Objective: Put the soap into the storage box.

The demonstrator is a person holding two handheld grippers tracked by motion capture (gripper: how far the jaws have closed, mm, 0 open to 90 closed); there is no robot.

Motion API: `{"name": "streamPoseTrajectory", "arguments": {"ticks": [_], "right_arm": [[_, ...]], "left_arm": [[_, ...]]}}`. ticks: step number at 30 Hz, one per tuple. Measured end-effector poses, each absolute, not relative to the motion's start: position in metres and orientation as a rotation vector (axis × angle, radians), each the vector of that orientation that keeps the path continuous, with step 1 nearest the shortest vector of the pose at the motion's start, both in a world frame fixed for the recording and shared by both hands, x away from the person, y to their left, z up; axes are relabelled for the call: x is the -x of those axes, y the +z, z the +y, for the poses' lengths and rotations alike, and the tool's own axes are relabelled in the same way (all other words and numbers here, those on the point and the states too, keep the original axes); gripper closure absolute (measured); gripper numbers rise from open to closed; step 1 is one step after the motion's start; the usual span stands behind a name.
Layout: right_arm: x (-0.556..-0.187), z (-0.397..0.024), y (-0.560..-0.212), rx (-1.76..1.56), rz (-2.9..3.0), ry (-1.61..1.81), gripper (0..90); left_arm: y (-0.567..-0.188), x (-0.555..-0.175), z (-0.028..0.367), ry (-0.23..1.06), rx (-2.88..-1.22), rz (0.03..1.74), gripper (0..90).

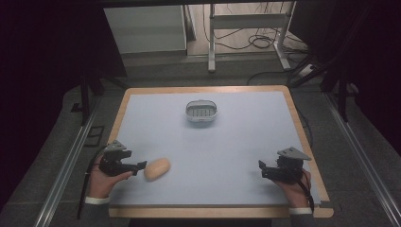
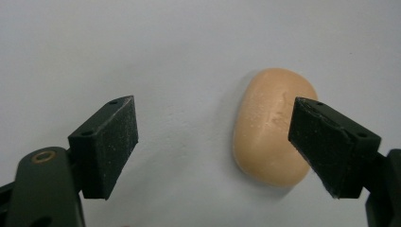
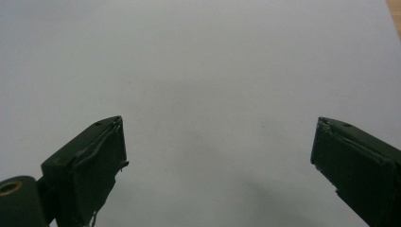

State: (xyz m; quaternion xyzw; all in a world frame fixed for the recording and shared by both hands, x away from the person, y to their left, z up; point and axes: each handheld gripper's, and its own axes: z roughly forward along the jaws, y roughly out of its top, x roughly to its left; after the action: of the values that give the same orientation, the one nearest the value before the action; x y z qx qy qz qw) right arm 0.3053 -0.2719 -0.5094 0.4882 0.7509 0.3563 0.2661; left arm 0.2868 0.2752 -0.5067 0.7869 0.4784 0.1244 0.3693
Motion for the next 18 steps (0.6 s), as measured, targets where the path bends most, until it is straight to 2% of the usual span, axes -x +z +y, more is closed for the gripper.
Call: {"name": "streamPoseTrajectory", "arguments": {"ticks": [18], "right_arm": [[-0.302, -0.279, -0.512, -1.345, 2.024, 0.98, 4.0]], "left_arm": [[-0.51, -0.29, 0.288, 0.342, -2.008, 1.298, 16.9]]}}
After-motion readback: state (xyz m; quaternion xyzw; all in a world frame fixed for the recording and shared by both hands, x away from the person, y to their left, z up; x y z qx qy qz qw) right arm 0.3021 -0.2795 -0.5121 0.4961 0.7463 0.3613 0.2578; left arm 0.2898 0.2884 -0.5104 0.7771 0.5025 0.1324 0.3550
